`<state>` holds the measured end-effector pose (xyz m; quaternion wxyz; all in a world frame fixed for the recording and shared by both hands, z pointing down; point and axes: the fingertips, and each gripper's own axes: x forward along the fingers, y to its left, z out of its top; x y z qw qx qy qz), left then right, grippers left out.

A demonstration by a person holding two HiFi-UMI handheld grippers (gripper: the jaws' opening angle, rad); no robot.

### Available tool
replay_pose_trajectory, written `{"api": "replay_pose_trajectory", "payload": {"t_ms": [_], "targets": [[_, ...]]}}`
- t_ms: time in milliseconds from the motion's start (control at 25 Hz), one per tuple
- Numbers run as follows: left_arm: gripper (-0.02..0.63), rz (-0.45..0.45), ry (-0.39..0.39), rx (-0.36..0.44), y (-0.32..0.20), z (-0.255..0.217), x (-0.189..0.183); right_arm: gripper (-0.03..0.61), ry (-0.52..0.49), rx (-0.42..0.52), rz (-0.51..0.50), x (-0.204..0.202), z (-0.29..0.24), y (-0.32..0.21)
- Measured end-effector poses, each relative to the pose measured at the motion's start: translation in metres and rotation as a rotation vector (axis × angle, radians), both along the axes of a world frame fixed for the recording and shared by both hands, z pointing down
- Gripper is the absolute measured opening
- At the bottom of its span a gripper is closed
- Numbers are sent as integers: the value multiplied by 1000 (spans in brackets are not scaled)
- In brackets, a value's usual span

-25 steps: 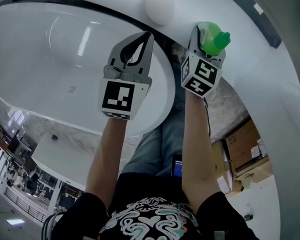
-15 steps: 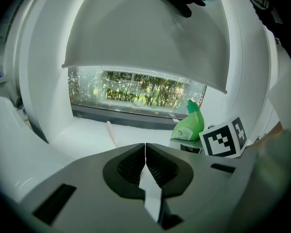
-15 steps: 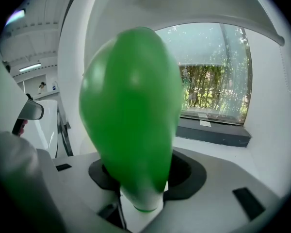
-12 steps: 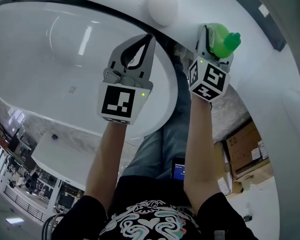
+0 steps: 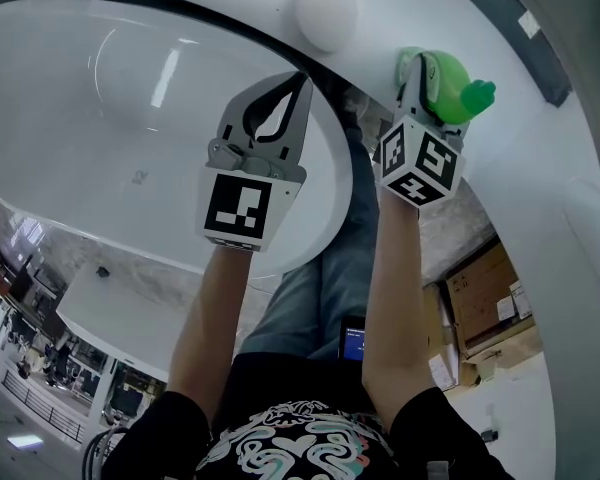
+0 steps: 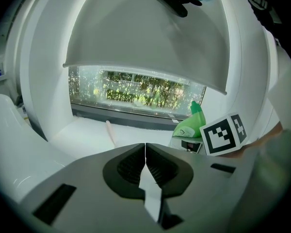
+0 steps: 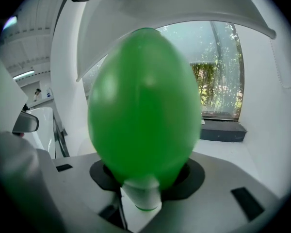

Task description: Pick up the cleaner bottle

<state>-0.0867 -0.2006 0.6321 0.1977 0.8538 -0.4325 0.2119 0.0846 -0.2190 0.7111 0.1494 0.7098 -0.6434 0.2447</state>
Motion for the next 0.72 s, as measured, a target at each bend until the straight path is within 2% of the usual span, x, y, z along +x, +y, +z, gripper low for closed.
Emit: {"api": "replay_pose_trajectory", "payload": {"t_ms": [360,720], "targets": [[17,5,6,5,-5,-1,7,206,-12,11,2,8,-8,-2],[17,4,10,16,-5,-6,9,204,-14,63,-13,11,-34,-11]]}}
